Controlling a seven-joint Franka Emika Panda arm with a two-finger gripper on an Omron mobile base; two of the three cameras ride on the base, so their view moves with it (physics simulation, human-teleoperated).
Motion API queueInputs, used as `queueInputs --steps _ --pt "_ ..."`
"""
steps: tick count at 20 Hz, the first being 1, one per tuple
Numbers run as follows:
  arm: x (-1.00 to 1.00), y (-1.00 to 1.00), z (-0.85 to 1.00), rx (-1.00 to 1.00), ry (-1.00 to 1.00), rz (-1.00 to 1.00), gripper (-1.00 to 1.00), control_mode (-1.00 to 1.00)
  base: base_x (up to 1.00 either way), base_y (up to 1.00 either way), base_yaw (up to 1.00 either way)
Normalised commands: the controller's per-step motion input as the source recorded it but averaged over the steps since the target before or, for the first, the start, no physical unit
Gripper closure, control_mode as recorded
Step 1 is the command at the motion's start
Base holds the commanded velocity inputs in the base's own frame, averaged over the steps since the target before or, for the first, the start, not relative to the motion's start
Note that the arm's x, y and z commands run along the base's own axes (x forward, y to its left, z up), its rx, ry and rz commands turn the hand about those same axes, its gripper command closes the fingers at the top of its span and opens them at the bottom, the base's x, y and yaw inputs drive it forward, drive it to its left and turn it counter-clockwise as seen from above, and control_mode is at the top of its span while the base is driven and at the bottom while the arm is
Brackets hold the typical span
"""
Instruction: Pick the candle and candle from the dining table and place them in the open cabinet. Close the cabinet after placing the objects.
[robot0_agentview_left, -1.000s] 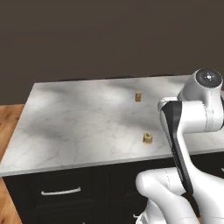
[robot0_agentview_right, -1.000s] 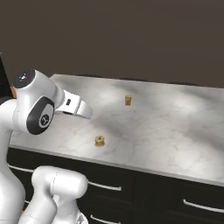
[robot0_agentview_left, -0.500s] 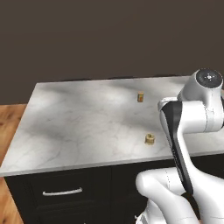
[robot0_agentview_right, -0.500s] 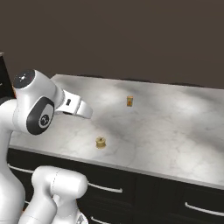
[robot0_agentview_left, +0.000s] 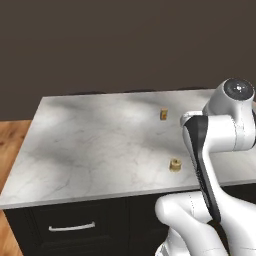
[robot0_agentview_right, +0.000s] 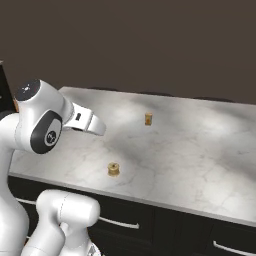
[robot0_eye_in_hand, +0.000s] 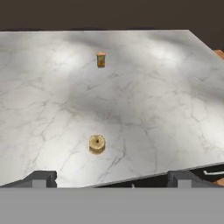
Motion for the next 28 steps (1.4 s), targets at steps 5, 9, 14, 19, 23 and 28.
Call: queueInputs --steps 5,9,14,19,23,28 --pt "0.0 0.0 0.0 0.0 0.0 0.0 -1.0 1.0 0.35 0.25 0.0" --pt "0.0 0.0 0.0 0.0 0.0 0.0 -1.0 1.0 0.36 0.27 0.0" --pt "0.02 0.05 0.0 0.0 0.03 0.0 -1.0 -1.0 0.13 0.15 0.0" --pt "-0.12 0.0 -0.17 0.0 0.02 0.13 -1.0 -1.0 0.0 0.0 0.0" --pt "-0.13 0.0 -0.32 0.0 0.03 0.16 -1.0 -1.0 0.0 0.0 0.0" --pt "-0.03 0.0 -0.4 0.0 0.04 0.17 -1.0 -1.0 0.0 0.0 0.0"
